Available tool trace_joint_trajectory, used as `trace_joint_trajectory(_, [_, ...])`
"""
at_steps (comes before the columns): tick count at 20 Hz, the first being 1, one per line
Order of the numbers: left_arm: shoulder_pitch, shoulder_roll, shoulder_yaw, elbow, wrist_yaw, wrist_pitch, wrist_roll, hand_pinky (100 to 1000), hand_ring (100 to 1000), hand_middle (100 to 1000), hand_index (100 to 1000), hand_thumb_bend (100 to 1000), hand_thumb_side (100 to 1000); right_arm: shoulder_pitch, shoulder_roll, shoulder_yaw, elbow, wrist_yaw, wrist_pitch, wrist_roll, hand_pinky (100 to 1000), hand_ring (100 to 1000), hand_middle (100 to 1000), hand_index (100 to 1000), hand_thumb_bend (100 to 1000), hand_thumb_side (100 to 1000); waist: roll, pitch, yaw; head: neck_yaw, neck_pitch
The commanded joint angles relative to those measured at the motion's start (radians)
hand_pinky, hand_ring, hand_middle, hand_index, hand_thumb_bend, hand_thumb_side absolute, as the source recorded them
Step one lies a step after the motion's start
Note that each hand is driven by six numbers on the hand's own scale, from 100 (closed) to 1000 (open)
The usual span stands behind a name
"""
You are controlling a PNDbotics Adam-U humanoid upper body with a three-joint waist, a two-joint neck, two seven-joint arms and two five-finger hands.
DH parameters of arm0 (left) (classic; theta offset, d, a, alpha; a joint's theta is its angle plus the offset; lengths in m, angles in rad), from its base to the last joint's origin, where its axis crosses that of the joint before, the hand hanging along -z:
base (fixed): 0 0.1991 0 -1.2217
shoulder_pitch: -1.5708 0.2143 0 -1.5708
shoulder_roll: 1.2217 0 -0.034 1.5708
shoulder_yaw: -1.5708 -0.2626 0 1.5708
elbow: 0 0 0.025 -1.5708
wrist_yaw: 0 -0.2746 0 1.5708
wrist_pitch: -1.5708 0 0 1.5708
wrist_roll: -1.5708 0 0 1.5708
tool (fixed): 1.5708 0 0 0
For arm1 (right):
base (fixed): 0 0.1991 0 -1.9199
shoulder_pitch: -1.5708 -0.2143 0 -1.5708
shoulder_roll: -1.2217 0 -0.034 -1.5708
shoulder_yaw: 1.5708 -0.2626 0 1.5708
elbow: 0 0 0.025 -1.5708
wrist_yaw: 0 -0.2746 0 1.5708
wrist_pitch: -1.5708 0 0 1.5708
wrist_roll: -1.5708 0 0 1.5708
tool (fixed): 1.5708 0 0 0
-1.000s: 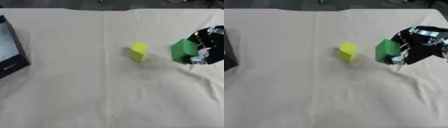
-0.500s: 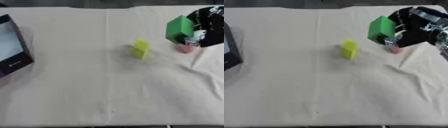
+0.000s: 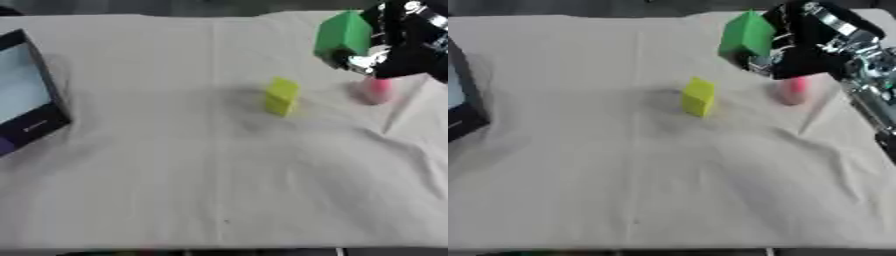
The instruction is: Pick up the objects with one hand, pass them to the other hand, and then place them into the box on the other side of the table.
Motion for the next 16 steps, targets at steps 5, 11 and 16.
trace_joint_trajectory(5, [-0.104,0.054,-0.086,-0.015,-0.063,0.064,-0.124,747,783,855,812,847,418,-0.049,0.014,0.031,0.054,-0.028,-0.039,-0.063,790,722,439,473,373,100,0.023,-0.042,0.021,-0.036,0.003])
trace_joint_trajectory(11, [-0.188,0.066,-0.164,0.007,-0.118,0.095,-0.248,757,789,854,816,854,416,-0.084,0.038,0.063,0.095,-0.057,-0.061,-0.071,789,720,438,472,366,100,0.034,-0.043,0.033,-0.048,0.004])
trace_joint_trajectory(16, [-0.268,0.081,-0.258,0.055,-0.171,0.110,-0.353,772,797,856,821,863,413,-0.114,0.060,0.087,0.131,-0.054,-0.076,-0.077,791,722,438,472,361,100,0.040,-0.044,0.040,-0.053,0.009])
